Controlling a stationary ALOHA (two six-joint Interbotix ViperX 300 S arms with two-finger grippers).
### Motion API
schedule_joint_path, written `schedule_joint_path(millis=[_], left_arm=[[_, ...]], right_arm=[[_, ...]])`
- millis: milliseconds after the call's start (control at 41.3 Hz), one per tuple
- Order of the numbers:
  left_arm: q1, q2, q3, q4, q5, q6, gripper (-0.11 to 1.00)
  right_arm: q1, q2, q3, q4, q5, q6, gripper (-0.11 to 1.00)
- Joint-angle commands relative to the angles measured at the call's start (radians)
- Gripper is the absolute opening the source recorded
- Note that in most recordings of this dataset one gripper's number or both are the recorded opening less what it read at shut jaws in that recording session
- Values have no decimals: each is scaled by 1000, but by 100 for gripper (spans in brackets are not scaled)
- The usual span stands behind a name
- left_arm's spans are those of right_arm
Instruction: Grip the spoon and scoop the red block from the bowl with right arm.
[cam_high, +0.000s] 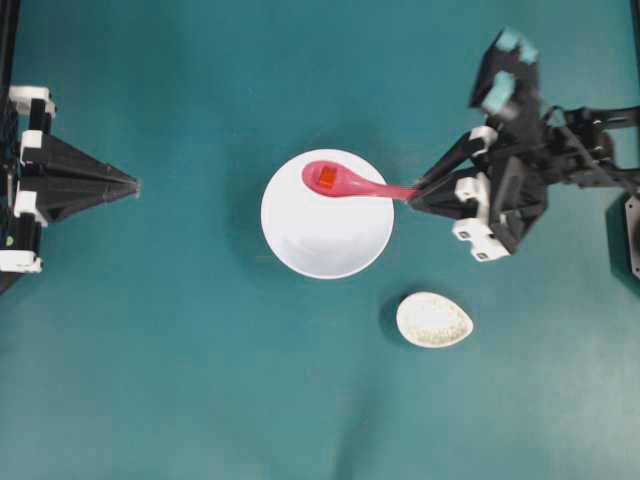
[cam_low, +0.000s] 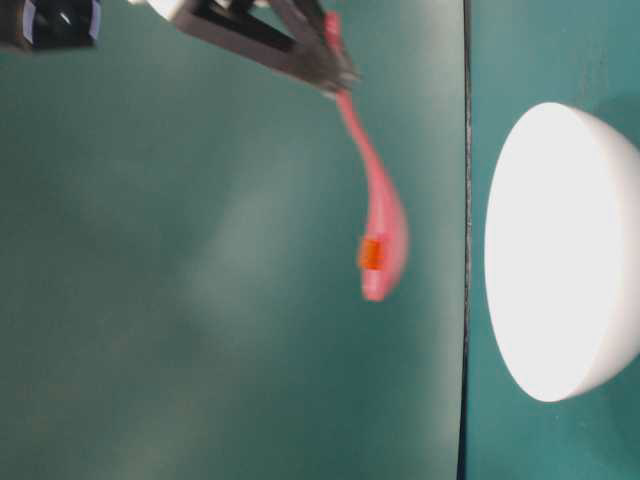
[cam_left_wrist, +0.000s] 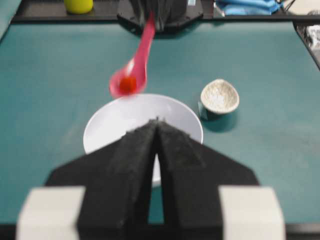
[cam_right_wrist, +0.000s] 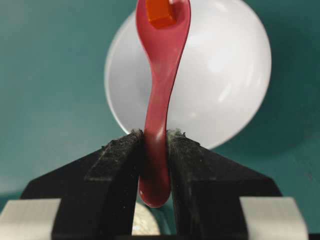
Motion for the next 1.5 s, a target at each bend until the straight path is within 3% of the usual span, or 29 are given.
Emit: schedule_joint_path(millis=[0,315,1478], left_arm=[[-2,6,-17,2,3,0,0],[-2,-5,-18,2,6,-14,0],[-2,-12,-20,2,8,-9,0]], right_arm=[[3,-64,-8,-3,-14,-3,25],[3,-149,-44,5,-8,5,25],[3,-147,-54,18,-8,6,25]])
